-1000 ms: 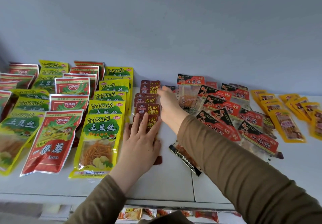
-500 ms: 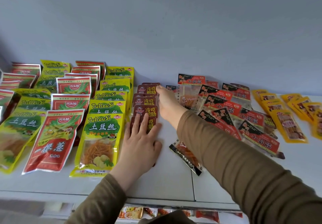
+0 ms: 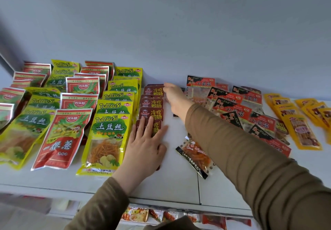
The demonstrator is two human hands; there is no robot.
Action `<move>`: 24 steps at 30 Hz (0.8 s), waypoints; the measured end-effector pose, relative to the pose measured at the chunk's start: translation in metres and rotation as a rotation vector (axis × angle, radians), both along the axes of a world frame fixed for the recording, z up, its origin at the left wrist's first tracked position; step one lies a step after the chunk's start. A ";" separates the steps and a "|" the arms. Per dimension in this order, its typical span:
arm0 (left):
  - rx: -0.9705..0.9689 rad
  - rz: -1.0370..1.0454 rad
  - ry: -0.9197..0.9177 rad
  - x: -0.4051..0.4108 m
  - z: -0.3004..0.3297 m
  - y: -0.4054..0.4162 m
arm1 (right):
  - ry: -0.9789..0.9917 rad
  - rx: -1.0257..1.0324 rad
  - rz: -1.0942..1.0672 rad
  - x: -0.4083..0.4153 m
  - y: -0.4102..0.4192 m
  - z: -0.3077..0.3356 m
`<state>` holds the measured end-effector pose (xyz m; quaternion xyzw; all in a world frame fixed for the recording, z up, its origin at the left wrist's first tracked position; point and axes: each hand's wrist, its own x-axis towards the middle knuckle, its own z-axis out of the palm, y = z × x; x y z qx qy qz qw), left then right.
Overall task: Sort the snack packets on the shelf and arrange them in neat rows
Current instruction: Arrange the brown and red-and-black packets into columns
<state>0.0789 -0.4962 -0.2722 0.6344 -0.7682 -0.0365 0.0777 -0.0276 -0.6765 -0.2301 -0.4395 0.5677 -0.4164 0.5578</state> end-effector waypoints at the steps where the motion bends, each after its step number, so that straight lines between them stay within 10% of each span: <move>1: 0.000 0.000 -0.008 0.000 0.000 0.000 | 0.064 -0.020 0.012 0.002 -0.001 0.003; 5: 0.009 0.006 -0.028 -0.001 0.000 0.000 | 0.313 -0.071 0.061 0.010 -0.005 0.006; 16: 0.020 0.008 0.019 -0.004 0.003 0.006 | 0.257 -0.062 0.056 0.006 0.002 -0.005; 24: -0.271 0.195 0.631 0.012 0.022 0.019 | 0.210 -0.170 0.110 -0.026 0.011 0.026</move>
